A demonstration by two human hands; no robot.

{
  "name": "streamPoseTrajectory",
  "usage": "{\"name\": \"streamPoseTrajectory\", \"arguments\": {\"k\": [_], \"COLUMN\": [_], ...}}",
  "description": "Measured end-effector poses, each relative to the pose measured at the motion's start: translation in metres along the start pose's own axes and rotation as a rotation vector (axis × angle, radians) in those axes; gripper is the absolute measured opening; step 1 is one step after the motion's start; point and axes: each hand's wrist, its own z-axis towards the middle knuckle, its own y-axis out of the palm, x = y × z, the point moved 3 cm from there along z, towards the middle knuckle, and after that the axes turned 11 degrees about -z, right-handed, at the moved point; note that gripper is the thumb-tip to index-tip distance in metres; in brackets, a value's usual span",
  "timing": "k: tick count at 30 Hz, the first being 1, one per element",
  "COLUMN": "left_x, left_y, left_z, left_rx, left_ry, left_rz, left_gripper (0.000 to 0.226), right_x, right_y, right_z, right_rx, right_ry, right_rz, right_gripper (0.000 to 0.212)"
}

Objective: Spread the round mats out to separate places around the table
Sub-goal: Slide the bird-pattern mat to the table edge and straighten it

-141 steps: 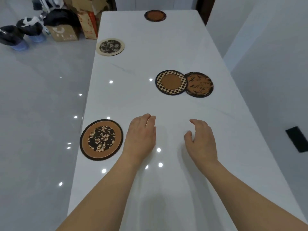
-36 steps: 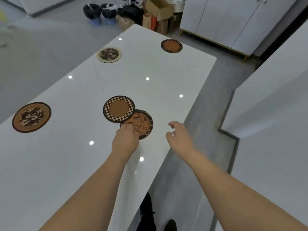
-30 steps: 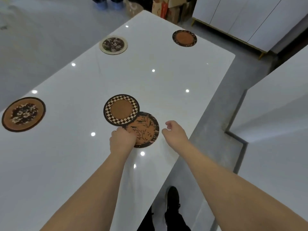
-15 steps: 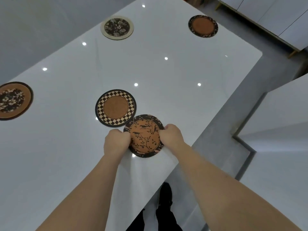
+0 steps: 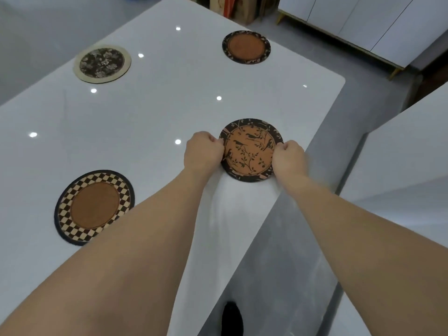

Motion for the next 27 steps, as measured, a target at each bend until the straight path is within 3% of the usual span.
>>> {"name": "streamPoseTrajectory", "arguments": {"k": [3,6,10,18,24,27], "left_x": [0.006,0.004,-0.001,0.005,0.005,0.006], "left_y": [0.035,0.053,0.057,0.068,0.075,0.076], "left_z": [0.031,0.036,0.033,0.036,0.038,0.038], "left_rx": [0.044,0.211,0.295,0.243,0.294,0.273], "left_ry": [0.066,0.214,0.359,0.477,0.427,0.425], "left_rz": [0.071,0.279,0.253,0.399,0.604,0.640], "left_gripper": [0.024,0.026,0.024,0.023,0.036,0.031], "right_x": [0.004,0.014,0.025,0.023,0.021,0.021], "right_y": [0.000,0.008,0.018,0.016,0.017,0.017], "right_z": [0.039,0.062,0.071,0.072,0.072,0.074], "right_rx": [0.209,0.327,0.449,0.449,0.428,0.421], "right_ry": [-0.053,-0.086,-0.047,-0.069,-0.082,-0.078], "right_rz": [-0.114,-0.251,-0.169,-0.169,-0.157,-0.137], "right_gripper": [0.035,0.040,0.037,0.031,0.031,0.031]}}
